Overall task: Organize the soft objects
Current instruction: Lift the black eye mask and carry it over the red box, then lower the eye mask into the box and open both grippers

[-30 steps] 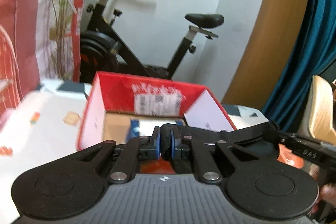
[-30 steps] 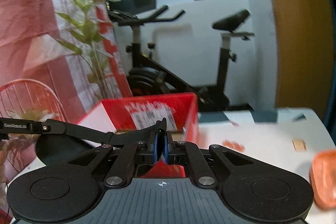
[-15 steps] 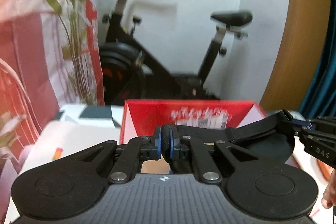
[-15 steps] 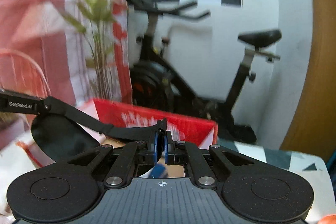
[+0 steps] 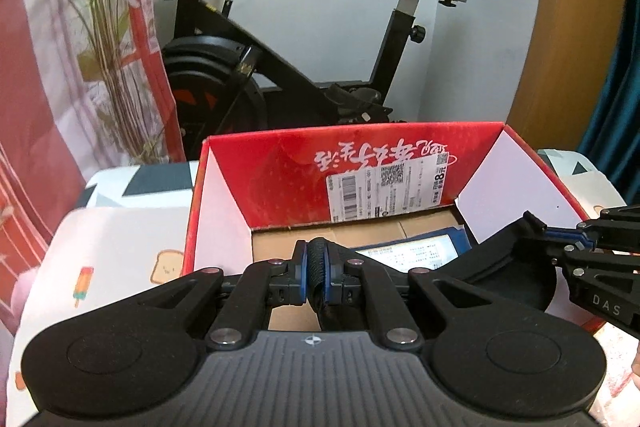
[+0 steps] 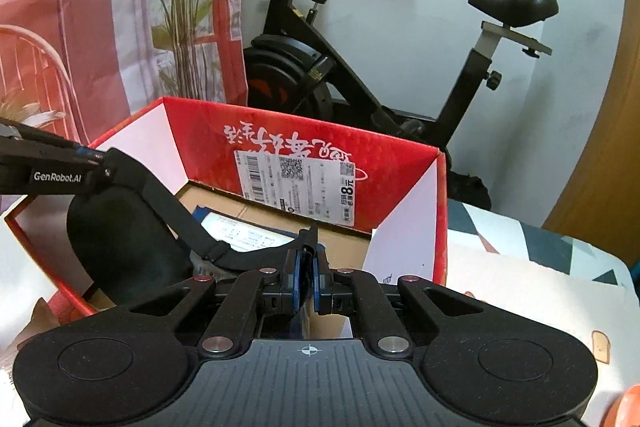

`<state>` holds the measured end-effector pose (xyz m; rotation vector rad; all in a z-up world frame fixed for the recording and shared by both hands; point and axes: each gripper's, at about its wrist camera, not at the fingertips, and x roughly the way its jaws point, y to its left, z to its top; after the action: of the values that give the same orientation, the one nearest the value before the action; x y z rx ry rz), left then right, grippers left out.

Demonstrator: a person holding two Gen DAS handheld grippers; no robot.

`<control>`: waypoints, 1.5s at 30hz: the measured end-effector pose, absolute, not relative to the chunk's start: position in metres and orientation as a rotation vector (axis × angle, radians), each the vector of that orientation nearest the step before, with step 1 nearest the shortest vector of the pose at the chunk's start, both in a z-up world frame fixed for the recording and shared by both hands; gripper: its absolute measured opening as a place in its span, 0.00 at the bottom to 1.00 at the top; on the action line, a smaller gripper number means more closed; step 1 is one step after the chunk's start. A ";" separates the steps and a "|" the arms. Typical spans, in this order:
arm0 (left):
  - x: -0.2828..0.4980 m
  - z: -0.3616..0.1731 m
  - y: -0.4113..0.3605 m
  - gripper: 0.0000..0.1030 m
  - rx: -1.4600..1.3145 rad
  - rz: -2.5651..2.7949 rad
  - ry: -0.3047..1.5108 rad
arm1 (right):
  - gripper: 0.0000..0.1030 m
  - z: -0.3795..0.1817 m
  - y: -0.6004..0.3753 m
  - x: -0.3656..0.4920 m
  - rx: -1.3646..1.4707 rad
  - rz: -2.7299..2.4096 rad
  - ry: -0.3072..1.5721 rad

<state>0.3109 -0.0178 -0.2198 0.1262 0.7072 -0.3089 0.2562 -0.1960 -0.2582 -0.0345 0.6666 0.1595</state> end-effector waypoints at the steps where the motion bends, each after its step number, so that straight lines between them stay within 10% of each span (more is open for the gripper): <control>1: 0.312 -0.219 -0.018 0.08 0.130 -0.310 0.704 | 0.06 -0.259 -0.196 0.257 -0.033 0.159 0.670; 12: 0.313 -0.228 -0.016 0.11 0.130 -0.327 0.760 | 0.06 -0.269 -0.200 0.256 0.008 0.176 0.740; 19: 0.310 -0.222 -0.013 0.38 0.123 -0.333 0.742 | 0.07 -0.270 -0.202 0.252 0.029 0.177 0.760; 26: 0.297 -0.215 -0.011 0.39 0.109 -0.361 0.738 | 0.11 -0.271 -0.205 0.250 0.059 0.162 0.765; 33: 0.276 -0.208 -0.003 0.48 0.080 -0.379 0.733 | 0.45 -0.257 -0.207 0.236 0.078 0.165 0.718; 40: 0.253 -0.195 0.002 1.00 0.071 -0.348 0.684 | 0.99 -0.239 -0.213 0.213 0.121 0.154 0.641; 45: 0.242 -0.192 0.006 1.00 0.069 -0.324 0.670 | 1.00 -0.230 -0.221 0.199 0.167 0.145 0.602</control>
<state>0.2416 0.0060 -0.1916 0.0691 0.6697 -0.3242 0.1988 -0.2209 -0.2299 0.1673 0.6016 0.1454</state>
